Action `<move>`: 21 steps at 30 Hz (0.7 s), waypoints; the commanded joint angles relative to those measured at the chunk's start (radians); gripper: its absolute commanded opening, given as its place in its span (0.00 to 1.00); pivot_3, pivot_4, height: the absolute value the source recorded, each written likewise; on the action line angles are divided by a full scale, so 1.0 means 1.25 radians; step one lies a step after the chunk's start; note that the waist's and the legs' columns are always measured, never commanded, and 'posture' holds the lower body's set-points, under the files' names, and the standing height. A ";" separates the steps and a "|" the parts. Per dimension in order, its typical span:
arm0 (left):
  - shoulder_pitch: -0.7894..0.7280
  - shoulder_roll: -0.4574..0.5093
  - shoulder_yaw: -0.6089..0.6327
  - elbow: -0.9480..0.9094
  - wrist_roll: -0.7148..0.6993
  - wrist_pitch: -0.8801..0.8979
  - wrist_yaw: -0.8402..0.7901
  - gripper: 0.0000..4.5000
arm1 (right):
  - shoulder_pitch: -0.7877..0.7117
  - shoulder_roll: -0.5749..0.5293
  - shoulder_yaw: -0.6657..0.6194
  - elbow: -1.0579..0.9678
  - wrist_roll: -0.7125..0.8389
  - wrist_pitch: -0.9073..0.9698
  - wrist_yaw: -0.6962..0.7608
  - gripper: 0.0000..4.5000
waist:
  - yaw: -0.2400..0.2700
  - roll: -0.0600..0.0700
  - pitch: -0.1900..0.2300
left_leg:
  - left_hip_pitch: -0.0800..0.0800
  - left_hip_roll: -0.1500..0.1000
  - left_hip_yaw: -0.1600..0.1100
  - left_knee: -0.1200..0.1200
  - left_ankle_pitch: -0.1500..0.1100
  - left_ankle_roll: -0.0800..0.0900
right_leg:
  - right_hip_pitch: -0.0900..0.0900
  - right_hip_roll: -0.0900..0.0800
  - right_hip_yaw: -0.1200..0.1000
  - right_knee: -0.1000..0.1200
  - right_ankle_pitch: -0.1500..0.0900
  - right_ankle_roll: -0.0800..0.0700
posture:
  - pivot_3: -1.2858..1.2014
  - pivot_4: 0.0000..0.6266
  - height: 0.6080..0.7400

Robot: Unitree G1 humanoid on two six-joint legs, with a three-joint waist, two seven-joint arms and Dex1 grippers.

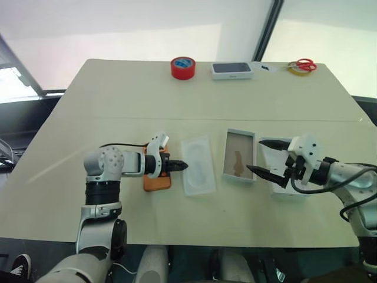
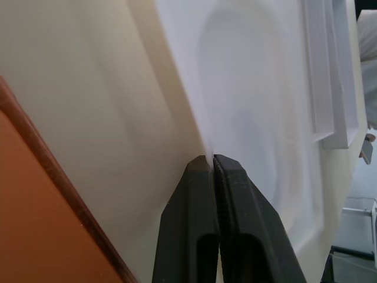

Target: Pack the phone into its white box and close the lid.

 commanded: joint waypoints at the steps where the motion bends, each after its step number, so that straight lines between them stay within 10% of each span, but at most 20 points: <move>1: 0.006 0.023 0.012 0.014 0.010 0.019 0.013 0.01 | -0.011 -0.005 -0.026 -0.013 0.010 -0.012 0.003 1.00 | -0.001 0.000 0.000 | 0.000 0.000 0.000 0.000 0.000 0.000 | 0.000 0.000 0.000 0.000 0.000 0.000 | 0.52 0.24 1.00; 21: -0.026 0.087 -0.005 -0.059 -0.027 -0.209 -0.072 0.00 | -0.063 0.027 0.210 0.059 -0.172 -0.009 0.001 0.95 | 0.000 0.000 0.001 | -0.004 0.000 0.001 -0.002 0.000 0.000 | -0.004 0.000 0.000 -0.003 0.000 -0.001 | 0.52 0.24 1.00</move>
